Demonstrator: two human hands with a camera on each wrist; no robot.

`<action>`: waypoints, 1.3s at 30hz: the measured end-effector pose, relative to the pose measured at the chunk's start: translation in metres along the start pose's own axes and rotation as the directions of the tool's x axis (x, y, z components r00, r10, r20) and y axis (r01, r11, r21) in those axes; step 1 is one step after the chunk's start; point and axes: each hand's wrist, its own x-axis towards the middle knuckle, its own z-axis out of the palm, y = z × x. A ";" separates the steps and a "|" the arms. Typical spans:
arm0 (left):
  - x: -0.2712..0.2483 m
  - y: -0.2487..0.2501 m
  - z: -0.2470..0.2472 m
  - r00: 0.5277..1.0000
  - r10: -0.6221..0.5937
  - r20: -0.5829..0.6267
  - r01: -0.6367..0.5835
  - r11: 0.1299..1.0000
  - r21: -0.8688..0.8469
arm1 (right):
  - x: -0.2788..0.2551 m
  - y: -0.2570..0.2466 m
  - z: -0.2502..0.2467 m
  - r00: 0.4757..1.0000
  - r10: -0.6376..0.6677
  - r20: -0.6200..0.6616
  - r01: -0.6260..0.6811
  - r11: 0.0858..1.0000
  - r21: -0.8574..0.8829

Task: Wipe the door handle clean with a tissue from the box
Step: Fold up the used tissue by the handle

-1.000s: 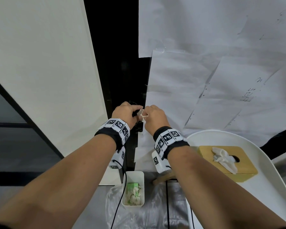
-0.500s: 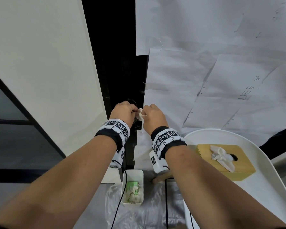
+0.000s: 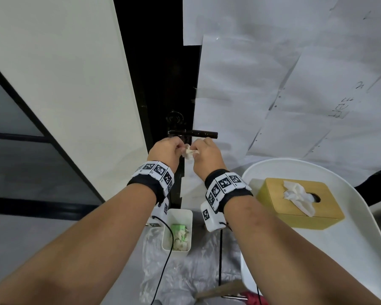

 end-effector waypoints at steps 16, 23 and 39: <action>-0.047 -0.066 0.043 0.966 -0.001 0.257 -0.003 1.000 0.016 | -0.058 0.014 0.073 0.979 0.186 0.084 -0.181 0.981 -0.065; -0.077 -0.105 0.088 0.942 -0.059 0.329 0.067 0.998 -0.015 | -0.084 0.041 0.123 0.969 0.226 0.098 -0.226 0.974 -0.011; -0.110 -0.177 0.185 0.869 -0.207 0.450 0.182 0.978 0.101 | -0.110 0.114 0.228 0.910 0.338 0.240 -0.329 0.941 -0.080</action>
